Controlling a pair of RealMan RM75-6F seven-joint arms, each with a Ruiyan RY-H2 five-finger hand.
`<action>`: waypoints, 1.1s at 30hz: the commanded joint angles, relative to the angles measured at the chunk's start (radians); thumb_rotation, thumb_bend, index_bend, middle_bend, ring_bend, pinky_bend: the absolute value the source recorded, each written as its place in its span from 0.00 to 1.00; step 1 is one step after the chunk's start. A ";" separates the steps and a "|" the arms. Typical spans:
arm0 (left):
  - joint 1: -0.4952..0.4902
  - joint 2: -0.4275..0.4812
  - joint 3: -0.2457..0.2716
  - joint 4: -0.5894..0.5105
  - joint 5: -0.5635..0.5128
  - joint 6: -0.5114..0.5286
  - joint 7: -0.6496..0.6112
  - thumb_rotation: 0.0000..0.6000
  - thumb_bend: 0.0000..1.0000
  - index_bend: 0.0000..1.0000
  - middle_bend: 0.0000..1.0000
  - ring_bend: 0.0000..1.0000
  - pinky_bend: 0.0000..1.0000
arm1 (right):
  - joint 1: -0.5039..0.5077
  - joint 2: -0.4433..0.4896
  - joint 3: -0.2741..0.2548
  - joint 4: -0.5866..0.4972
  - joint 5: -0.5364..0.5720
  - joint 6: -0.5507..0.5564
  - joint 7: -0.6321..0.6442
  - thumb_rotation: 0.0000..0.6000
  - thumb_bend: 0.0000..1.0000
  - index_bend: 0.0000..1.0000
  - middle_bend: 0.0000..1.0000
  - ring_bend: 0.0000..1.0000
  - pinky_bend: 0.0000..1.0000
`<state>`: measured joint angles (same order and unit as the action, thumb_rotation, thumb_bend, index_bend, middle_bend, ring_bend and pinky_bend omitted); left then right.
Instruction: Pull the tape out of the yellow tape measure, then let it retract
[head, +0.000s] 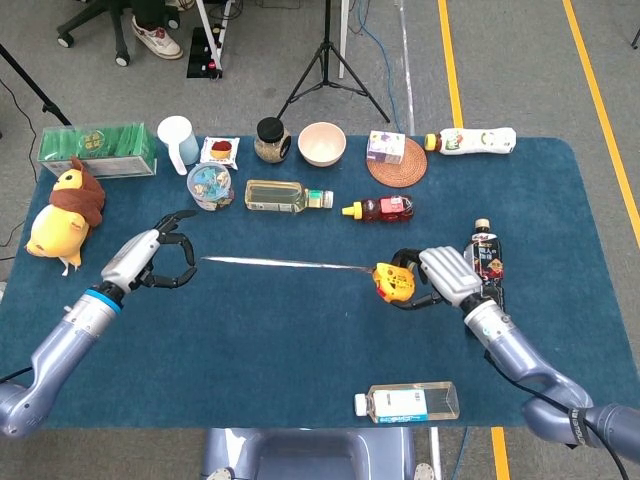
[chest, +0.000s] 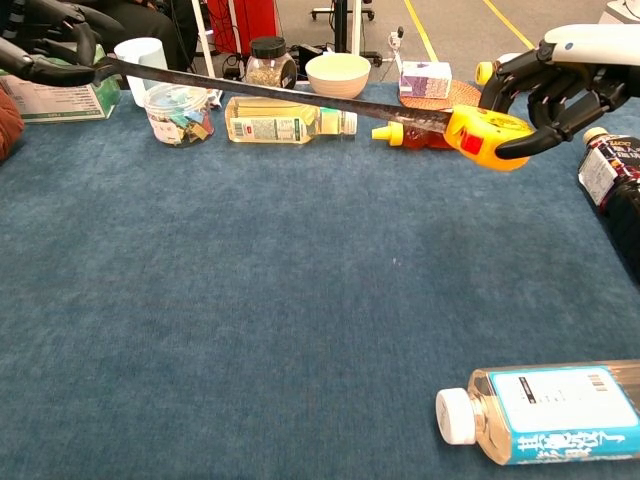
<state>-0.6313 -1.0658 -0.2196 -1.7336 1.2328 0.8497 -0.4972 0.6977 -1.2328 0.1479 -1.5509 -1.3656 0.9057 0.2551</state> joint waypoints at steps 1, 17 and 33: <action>0.016 0.019 0.008 0.005 0.017 0.008 -0.022 1.00 0.42 0.69 0.09 0.00 0.09 | -0.001 0.000 -0.003 0.002 -0.004 -0.001 -0.001 0.71 0.23 0.59 0.60 0.65 0.63; 0.081 0.109 0.034 0.037 0.078 0.028 -0.144 1.00 0.42 0.69 0.09 0.00 0.09 | -0.011 -0.005 -0.010 0.016 -0.010 -0.001 0.010 0.71 0.23 0.59 0.60 0.65 0.63; 0.033 0.065 0.015 0.032 0.083 -0.003 -0.121 1.00 0.42 0.69 0.09 0.00 0.09 | -0.017 0.001 -0.007 0.004 -0.009 0.005 0.002 0.71 0.23 0.59 0.60 0.65 0.64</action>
<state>-0.5906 -0.9937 -0.2007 -1.6990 1.3191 0.8528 -0.6265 0.6809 -1.2320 0.1404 -1.5463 -1.3746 0.9107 0.2577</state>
